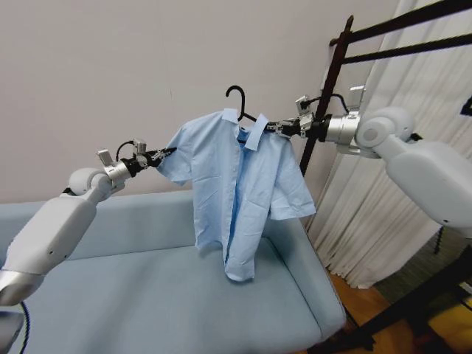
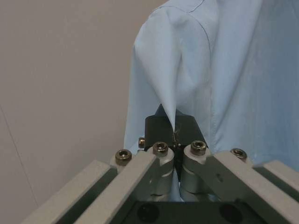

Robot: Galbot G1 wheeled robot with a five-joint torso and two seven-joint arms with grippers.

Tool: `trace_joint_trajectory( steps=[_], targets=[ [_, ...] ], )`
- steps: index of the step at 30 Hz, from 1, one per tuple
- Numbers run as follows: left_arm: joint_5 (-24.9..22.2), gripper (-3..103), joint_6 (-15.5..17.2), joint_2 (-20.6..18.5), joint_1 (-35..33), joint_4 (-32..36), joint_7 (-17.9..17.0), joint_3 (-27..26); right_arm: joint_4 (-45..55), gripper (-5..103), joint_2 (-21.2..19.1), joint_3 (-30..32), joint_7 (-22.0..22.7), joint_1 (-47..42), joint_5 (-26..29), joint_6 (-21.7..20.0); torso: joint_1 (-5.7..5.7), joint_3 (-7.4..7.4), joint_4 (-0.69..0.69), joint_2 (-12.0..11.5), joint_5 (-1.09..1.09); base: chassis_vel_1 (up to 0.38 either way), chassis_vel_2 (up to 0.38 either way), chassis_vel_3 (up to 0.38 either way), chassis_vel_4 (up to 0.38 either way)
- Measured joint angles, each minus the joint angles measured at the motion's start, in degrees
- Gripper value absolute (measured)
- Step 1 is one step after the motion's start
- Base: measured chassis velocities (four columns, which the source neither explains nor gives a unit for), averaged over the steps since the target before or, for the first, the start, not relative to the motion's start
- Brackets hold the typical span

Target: Pick up the clothes from the sofa and hang them on the clothes hanger.

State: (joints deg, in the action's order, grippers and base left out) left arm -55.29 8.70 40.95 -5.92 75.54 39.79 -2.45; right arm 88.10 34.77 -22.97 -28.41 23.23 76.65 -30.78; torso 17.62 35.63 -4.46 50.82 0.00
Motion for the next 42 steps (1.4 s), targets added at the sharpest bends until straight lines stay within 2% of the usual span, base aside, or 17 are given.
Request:
trace_joint_trajectory(
  steps=[10, 15, 17, 19, 23, 24, 26, 27, 28, 29, 31, 33, 34, 37, 38, 41, 42],
  targets=[
    [-0.05, 0, -0.4, -0.16, -0.44, 0.21, 0.78, -0.32, -0.02, 2, 0.33, 0.32, 1.3, -0.21, -0.19, 0.2, 0.0, 0.0, 0.0, 0.0, 0.0, 0.0, 0.0, 0.0, 0.0],
    [0.22, -3, 0.05, 0.26, -0.46, 0.66, -0.6, -0.33, 1.1, 2, 0.4, 0.76, 2.44, -0.27, 0.45, 0.2, 0.0, 0.0, 0.0, 0.0, 0.0, 0.0, 0.0, 0.0, 0.0],
    [0.29, 7, 0.43, 0.51, -0.7, 1.46, -2.89, -0.44, 2.24, 2, 0.32, 1.26, 4.36, -0.75, 1.93, 0.07, 0.0, 0.0, 0.0, 0.0, 0.0, 0.0, 0.0, 0.0, 0.0],
    [0.28, 7, 0.43, 0.56, -0.92, 1.82, -3.79, -0.52, 2.51, 2, 0.3, 1.47, 4.99, -1.0, 2.47, 0.02, 0.0, 0.0, 0.0, 0.0, 0.01, 0.0, 0.0, 0.0, 0.0],
    [0.41, 28, 0.45, 0.42, -1.97, 2.96, -7.91, -1.12, 2.73, 2, 0.23, 2.01, 5.86, -1.5, 3.06, -0.09, 0.0, 0.0, -0.01, 0.0, 0.0, 0.0, 0.0, 0.0, 0.0],
    [0.41, 28, 0.45, 0.42, -1.97, 2.96, -7.91, -1.12, 2.73, 2, 0.23, 2.01, 5.86, -1.5, 3.06, -0.09, 0.0, 0.0, -0.01, 0.0, 0.0, 0.0, 0.0, 0.0, 0.0],
    [0.72, 40, 0.34, 0.11, -2.85, 4.03, -11.7, -1.83, 2.71, 2, 0.28, 2.05, 6.21, -1.54, 3.09, -0.12, 0.0, 0.0, -0.01, 0.0, 0.0, 0.0, 0.0, 0.0, 0.0],
    [0.78, 40, 0.33, -0.01, -3.27, 4.67, -13.06, -2.21, 2.7, 2, 0.36, 2.1, 6.49, -1.58, 3.09, -0.13, 0.0, 0.0, 0.0, 0.0, 0.0, 0.0, 0.0, 0.0, 0.0],
    [0.78, 45, 0.34, -0.19, -4.01, 5.95, -15.14, -2.87, 2.72, 2, 0.54, 2.26, 7.07, -1.71, 3.09, -0.16, 0.0, 0.0, 0.0, 0.0, 0.0, 0.0, 0.0, 0.0, 0.0],
    [0.78, 45, 0.34, -0.19, -4.01, 5.95, -15.14, -2.87, 2.72, 2, 0.54, 2.26, 7.07, -1.71, 3.09, -0.16, 0.0, 0.0, 0.0, 0.0, 0.0, 0.0, 0.0, 0.0, 0.0],
    [0.77, 56, 0.47, -0.41, -5.47, 8.61, -19.91, -3.87, 2.97, 2, 0.94, 2.42, 8.49, -1.94, 3.17, -0.19, 0.0, 0.0, 0.01, 0.0, 0.01, 0.0, 0.0, 0.0, 0.0],
    [0.61, 61, 0.41, -0.43, -7.1, 11.87, -24.81, -4.69, 3.17, 2, 1.37, 2.51, 9.99, -2.13, 3.47, -0.2, 0.0, 0.0, 0.01, 0.0, 0.0, 0.0, 0.0, 0.0, 0.0],
    [0.61, 61, 0.41, -0.43, -7.1, 11.87, -24.81, -4.69, 3.17, 2, 1.37, 2.51, 9.99, -2.13, 3.47, -0.2, 0.0, 0.0, 0.01, 0.0, 0.0, 0.0, 0.0, 0.0, 0.0],
    [-0.35, 78, 0.85, -0.06, -9.72, 17.34, -31.69, -5.45, 3.61, 2, 2.23, 2.63, 12.97, -2.51, 3.82, -0.22, 0.0, 0.0, 0.0, 0.0, 0.01, 0.0, 0.0, 0.0, 0.0],
    [-0.35, 78, 0.85, -0.06, -9.72, 17.34, -31.69, -5.45, 3.61, 2, 2.23, 2.63, 12.97, -2.51, 3.82, -0.22, 0.0, 0.0, 0.0, 0.0, 0.01, 0.0, 0.0, 0.0, 0.0],
    [-0.58, 93, 1.15, 1.53, -11.84, 22.42, -35.79, -5.7, 4.35, 2, 3.36, 3.03, 16.66, -2.73, 4.45, -1.05, 0.0, 0.0, 0.0, 0.0, 0.02, 0.0, 0.0, 0.0, 0.0],
    [-0.55, 93, 1.43, 2.33, -12.35, 23.85, -37.32, -5.52, 4.66, 2, 3.55, 3.15, 17.5, -2.72, 4.72, -1.58, 0.0, 0.0, 0.01, 0.0, 0.01, 0.0, 0.0, 0.0, 0.0]
  ],
)
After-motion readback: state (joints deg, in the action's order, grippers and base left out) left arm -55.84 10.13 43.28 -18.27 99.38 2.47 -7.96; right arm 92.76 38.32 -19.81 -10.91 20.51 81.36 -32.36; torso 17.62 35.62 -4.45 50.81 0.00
